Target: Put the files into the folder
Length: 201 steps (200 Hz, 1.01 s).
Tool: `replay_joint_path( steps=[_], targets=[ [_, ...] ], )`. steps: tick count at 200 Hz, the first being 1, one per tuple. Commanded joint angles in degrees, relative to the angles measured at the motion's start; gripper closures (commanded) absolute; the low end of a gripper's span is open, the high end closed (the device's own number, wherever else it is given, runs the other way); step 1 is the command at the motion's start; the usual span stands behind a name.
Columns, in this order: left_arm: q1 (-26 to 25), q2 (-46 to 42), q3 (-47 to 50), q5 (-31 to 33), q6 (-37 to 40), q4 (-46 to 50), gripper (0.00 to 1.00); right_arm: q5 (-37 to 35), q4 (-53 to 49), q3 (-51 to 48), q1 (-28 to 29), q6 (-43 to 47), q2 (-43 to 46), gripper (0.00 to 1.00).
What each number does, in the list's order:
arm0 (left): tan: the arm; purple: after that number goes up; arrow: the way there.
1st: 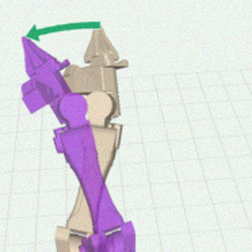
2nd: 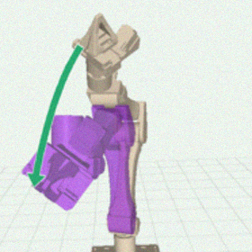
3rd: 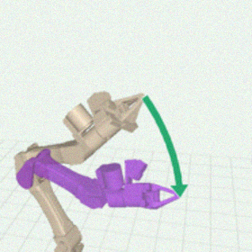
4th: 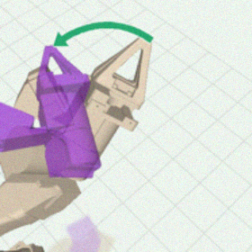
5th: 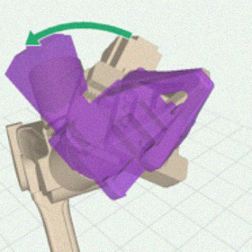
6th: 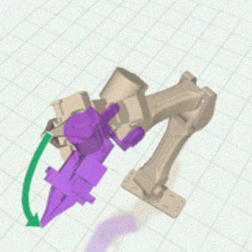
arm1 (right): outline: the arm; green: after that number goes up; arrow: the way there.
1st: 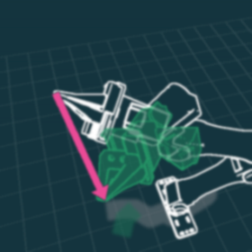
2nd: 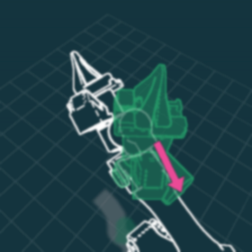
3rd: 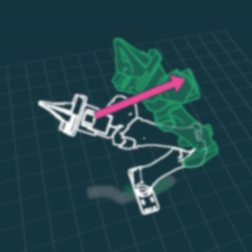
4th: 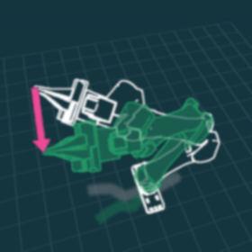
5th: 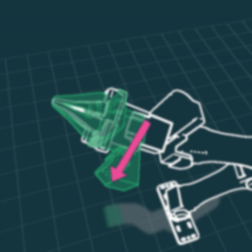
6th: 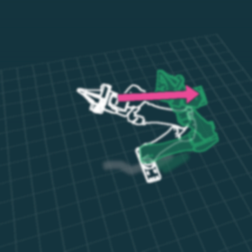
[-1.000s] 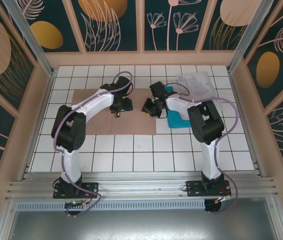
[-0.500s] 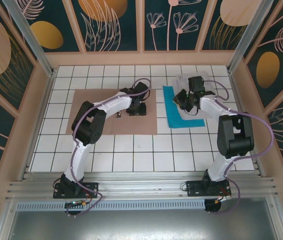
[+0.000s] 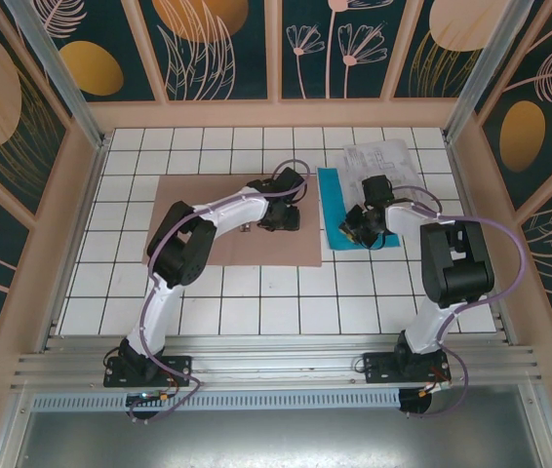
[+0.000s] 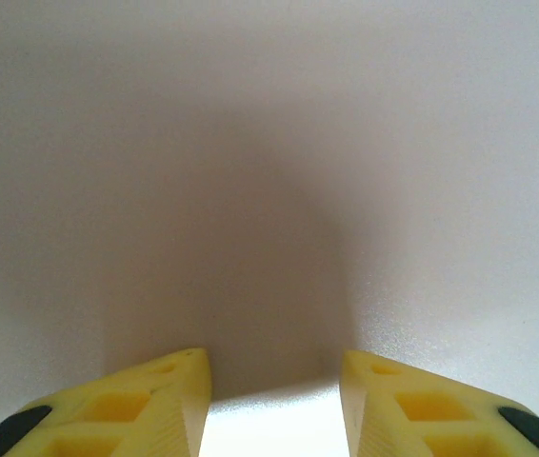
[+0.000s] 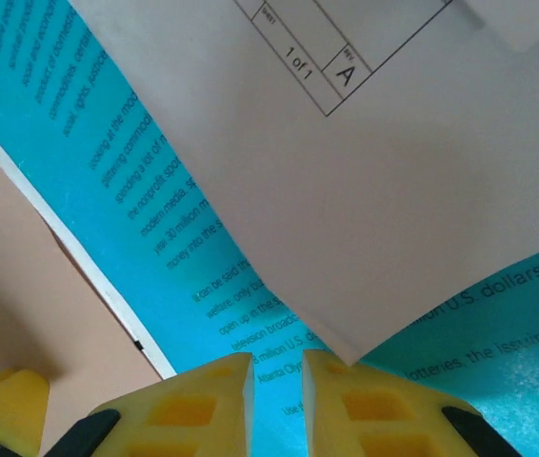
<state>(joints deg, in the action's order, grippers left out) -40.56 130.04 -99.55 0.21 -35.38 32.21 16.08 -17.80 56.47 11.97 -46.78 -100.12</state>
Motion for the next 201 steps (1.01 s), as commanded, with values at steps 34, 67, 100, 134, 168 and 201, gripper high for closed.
replay_joint_path(
  steps=[34,67,100,134,168,201],
  targets=[
    [-1.6,6.0,-0.5,-4.3,-1.8,1.8,0.59,0.0,1.0,-1.4,-0.6,1.1,-0.4,0.78],
    [-2.0,6.6,-1.6,-5.5,-2.6,1.1,0.59,0.4,1.3,-2.9,-0.5,1.4,-0.6,0.78],
    [-3.1,7.3,-2.7,-6.3,-3.4,0.6,0.59,-0.4,1.0,-2.5,-0.5,2.1,2.6,0.78],
    [-3.4,6.1,-4.2,-5.9,-3.8,0.1,0.58,-3.3,-1.9,2.0,-2.4,5.0,4.0,0.78],
    [-3.4,4.0,-8.8,-5.4,-4.7,1.4,0.52,-3.1,-2.4,5.3,-9.3,6.6,2.2,0.78],
    [-3.0,-0.1,-11.5,-3.1,-6.1,2.6,0.41,-3.1,-3.8,9.9,-15.5,9.1,-1.9,0.77]
  ],
)
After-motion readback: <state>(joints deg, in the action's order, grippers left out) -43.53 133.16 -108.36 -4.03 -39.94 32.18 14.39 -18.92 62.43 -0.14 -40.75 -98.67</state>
